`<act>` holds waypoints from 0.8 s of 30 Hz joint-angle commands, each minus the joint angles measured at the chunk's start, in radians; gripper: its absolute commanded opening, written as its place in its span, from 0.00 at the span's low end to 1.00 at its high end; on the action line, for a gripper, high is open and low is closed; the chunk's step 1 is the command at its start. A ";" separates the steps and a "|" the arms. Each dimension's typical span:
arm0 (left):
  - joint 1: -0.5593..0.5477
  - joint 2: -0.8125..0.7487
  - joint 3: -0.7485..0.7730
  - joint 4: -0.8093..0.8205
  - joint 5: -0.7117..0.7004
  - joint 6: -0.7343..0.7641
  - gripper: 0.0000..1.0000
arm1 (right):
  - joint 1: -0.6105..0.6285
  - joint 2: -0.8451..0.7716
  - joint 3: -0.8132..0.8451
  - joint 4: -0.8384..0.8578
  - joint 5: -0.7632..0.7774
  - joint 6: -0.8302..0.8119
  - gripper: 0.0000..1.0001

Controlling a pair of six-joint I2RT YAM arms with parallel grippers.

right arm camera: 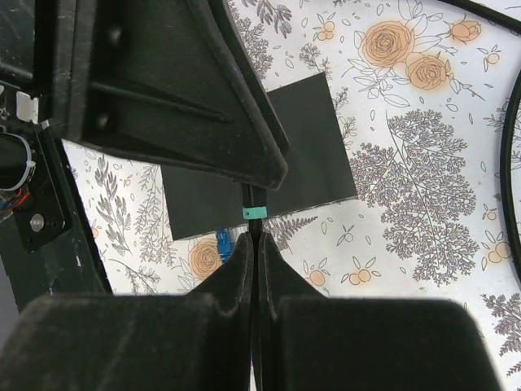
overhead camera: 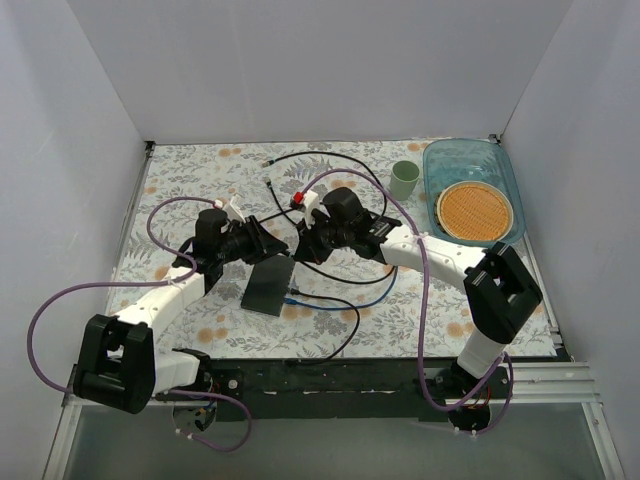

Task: Insert the plug into the switch port

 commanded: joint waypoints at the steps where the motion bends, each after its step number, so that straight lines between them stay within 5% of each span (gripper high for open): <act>1: -0.016 -0.004 0.013 0.033 0.011 0.008 0.15 | 0.005 -0.050 -0.002 0.033 -0.027 0.008 0.01; 3: -0.021 -0.010 0.015 0.032 0.009 0.002 0.01 | 0.004 -0.049 0.001 0.035 -0.027 0.008 0.01; 7: -0.021 -0.029 0.020 0.000 -0.018 -0.033 0.00 | 0.005 -0.052 0.015 0.027 -0.002 -0.006 0.03; 12: -0.022 -0.036 0.047 -0.092 -0.061 -0.102 0.00 | 0.029 -0.101 0.002 0.024 0.116 -0.041 0.45; 15: -0.022 -0.045 0.061 -0.132 -0.095 -0.150 0.00 | 0.059 -0.124 0.005 0.016 0.235 -0.075 0.52; 24: -0.022 -0.053 0.105 -0.258 -0.176 -0.306 0.00 | 0.193 -0.092 0.034 -0.019 0.513 -0.164 0.54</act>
